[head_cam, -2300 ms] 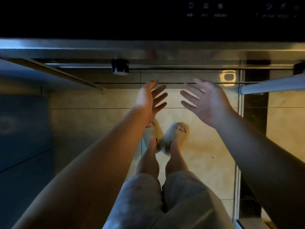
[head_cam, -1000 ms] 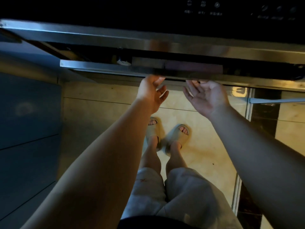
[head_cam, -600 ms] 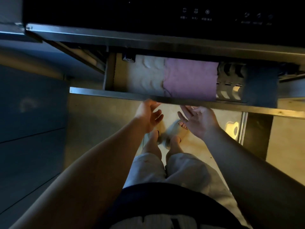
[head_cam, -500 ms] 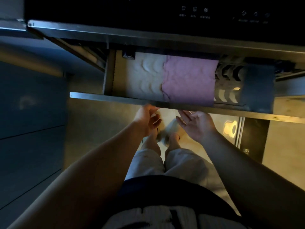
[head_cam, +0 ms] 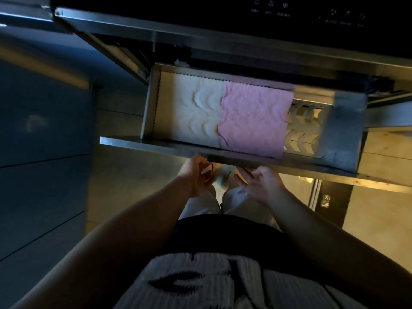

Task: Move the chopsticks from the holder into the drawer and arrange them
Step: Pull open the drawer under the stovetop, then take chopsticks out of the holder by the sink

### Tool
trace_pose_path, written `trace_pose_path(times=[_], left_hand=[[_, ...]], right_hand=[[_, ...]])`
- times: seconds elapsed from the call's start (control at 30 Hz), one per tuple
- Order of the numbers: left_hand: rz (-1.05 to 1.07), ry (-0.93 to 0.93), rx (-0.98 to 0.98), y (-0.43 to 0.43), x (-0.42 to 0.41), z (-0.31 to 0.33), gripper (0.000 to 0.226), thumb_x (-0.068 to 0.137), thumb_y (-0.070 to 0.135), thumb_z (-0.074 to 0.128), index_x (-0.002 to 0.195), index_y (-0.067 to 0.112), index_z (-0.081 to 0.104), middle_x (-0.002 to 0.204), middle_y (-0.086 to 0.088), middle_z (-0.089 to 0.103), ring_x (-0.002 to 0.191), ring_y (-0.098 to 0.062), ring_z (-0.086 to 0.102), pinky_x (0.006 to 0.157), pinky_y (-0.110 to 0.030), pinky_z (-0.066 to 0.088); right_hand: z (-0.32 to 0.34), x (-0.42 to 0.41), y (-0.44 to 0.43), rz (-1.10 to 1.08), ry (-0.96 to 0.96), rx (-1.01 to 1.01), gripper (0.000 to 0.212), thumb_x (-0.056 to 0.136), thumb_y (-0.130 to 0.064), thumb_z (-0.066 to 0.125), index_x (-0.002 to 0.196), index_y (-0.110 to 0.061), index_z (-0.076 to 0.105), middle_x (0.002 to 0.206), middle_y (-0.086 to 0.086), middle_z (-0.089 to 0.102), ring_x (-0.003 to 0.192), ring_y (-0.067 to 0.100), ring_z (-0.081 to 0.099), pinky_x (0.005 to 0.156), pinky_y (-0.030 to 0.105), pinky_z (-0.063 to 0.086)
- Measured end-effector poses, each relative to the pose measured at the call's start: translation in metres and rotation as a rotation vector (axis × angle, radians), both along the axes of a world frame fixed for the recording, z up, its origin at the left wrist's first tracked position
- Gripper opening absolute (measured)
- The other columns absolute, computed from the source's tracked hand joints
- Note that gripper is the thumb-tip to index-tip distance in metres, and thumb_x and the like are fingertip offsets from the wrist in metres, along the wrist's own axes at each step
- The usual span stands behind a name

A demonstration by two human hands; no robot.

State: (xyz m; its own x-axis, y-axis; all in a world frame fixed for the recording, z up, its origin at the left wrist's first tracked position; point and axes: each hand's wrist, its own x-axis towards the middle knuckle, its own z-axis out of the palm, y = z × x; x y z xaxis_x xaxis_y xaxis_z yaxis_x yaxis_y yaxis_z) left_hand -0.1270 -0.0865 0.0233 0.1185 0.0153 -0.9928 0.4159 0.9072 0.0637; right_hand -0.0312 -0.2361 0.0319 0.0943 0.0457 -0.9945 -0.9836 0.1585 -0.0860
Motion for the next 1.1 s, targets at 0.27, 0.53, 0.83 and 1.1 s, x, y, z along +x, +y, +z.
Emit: trace_pose_path(times=[0.27, 0.53, 0.83, 1.1], left_hand=[[-0.326, 0.053, 0.074, -0.003, -0.007, 0.014, 0.021, 0.097, 0.027, 0.049, 0.103, 0.013, 0.063, 0.102, -0.008, 0.068, 0.085, -0.026, 0.061, 0.078, -0.033, 0.047], [-0.853, 0.128, 0.576, -0.020, -0.049, 0.039, 0.022, 0.089, 0.036, 0.058, 0.104, 0.020, 0.063, 0.108, -0.014, 0.069, 0.097, -0.033, 0.066, 0.084, -0.040, 0.053], [-0.875, 0.370, 0.897, -0.048, -0.102, 0.099, 0.049, 0.094, 0.050, 0.045, 0.139, 0.029, 0.046, 0.147, 0.001, 0.046, 0.134, -0.026, 0.040, 0.106, -0.043, 0.038], [-0.713, 0.635, 1.150, -0.052, -0.184, 0.150, 0.059, 0.096, 0.060, 0.036, 0.150, 0.036, 0.028, 0.162, 0.005, 0.021, 0.150, -0.023, 0.009, 0.117, -0.044, 0.015]], right_hand=[[0.013, 0.012, -0.002, 0.509, 0.115, -0.034, 0.023, 0.092, -0.016, 0.036, 0.096, -0.009, 0.058, 0.103, 0.011, 0.066, 0.096, 0.027, 0.061, 0.077, 0.043, 0.046], [0.060, 0.034, 0.021, 1.508, -0.419, 0.008, 0.038, 0.084, -0.023, 0.054, 0.110, 0.003, 0.060, 0.100, 0.022, 0.065, 0.091, 0.032, 0.063, 0.066, 0.029, 0.041], [0.118, 0.001, 0.066, 2.416, -1.329, 0.131, 0.051, 0.088, -0.031, 0.045, 0.138, -0.027, 0.036, 0.140, 0.002, 0.044, 0.126, 0.027, 0.042, 0.103, 0.043, 0.036], [0.167, -0.091, 0.106, 2.540, -1.847, 0.228, 0.066, 0.090, -0.046, 0.044, 0.148, -0.030, 0.017, 0.157, 0.004, 0.017, 0.146, 0.028, 0.008, 0.115, 0.055, 0.009]])
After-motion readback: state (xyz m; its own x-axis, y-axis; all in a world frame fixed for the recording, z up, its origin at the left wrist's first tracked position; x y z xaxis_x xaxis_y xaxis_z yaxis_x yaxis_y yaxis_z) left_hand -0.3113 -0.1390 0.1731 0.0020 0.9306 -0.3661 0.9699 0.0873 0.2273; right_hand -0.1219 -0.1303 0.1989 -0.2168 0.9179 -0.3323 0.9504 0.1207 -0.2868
